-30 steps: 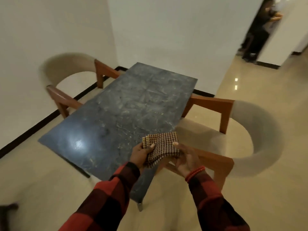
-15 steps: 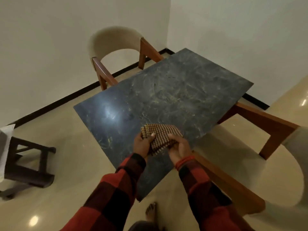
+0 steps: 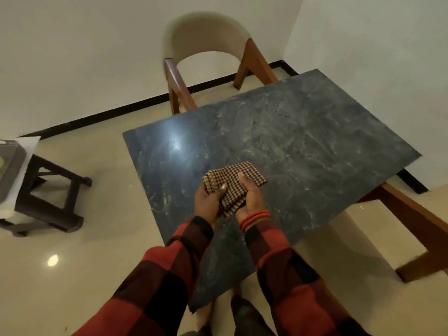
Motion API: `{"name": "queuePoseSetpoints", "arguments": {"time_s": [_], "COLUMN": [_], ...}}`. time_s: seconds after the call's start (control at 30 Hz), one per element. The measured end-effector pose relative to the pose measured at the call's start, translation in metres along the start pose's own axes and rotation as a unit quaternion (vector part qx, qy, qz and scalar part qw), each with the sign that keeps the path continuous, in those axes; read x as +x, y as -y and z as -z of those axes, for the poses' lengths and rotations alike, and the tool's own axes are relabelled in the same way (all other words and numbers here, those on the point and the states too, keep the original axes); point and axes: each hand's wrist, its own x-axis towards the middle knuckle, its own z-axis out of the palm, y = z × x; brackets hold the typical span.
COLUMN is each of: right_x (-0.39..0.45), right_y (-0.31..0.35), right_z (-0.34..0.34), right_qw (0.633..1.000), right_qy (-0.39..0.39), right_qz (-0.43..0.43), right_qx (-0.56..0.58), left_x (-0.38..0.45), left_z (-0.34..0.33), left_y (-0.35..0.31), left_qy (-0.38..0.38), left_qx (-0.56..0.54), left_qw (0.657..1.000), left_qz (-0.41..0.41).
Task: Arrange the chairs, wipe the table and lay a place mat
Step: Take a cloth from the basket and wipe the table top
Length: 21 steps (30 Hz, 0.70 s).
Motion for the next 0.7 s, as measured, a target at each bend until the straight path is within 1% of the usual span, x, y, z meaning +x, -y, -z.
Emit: {"name": "queuePoseSetpoints", "arguments": {"time_s": [0.07,0.17,0.27,0.33,0.43,0.5,0.53,0.6,0.63,0.67,0.7], "right_x": [0.027,0.051,0.083,0.101,0.139,0.166,0.179,0.202,0.212,0.22,0.227], "right_y": [-0.009,-0.009,-0.009,-0.009,-0.022,-0.034,-0.04,-0.052,-0.057,-0.061,-0.065], "right_z": [-0.012,-0.038,-0.064,-0.081,-0.106,-0.121,-0.132,-0.156,-0.168,-0.179,-0.191], "right_qw": [0.999,0.996,0.99,0.986,0.979,0.978,0.977,0.974,0.971,0.963,0.945], "right_qy": [0.011,0.046,0.108,0.132,0.142,0.134,0.137,0.163,0.177,0.186,0.203], "right_qz": [-0.018,-0.046,-0.076,-0.102,-0.141,-0.149,-0.146,-0.115,-0.078,-0.028,0.032], "right_qx": [-0.033,-0.054,-0.048,-0.026,-0.038,-0.065,-0.078,-0.108,-0.141,-0.193,-0.254], "left_x": [0.015,0.033,0.057,0.073,0.099,0.111,0.12,0.139,0.15,0.157,0.166], "left_z": [0.005,0.012,0.026,0.041,0.068,0.086,0.099,0.131,0.145,0.156,0.163], "left_y": [-0.006,-0.026,-0.043,-0.052,-0.064,-0.076,-0.081,-0.086,-0.089,-0.09,-0.092], "left_qy": [-0.03,-0.046,-0.074,-0.082,-0.104,-0.143,-0.178,-0.25,-0.275,-0.291,-0.298], "left_qx": [-0.002,0.013,0.029,0.056,0.116,0.143,0.174,0.265,0.29,0.295,0.291], "left_qw": [1.0,0.999,0.997,0.995,0.988,0.978,0.966,0.924,0.907,0.898,0.896], "left_qz": [-0.005,0.005,0.015,0.011,-0.018,-0.046,-0.07,-0.12,-0.136,-0.147,-0.153]}}
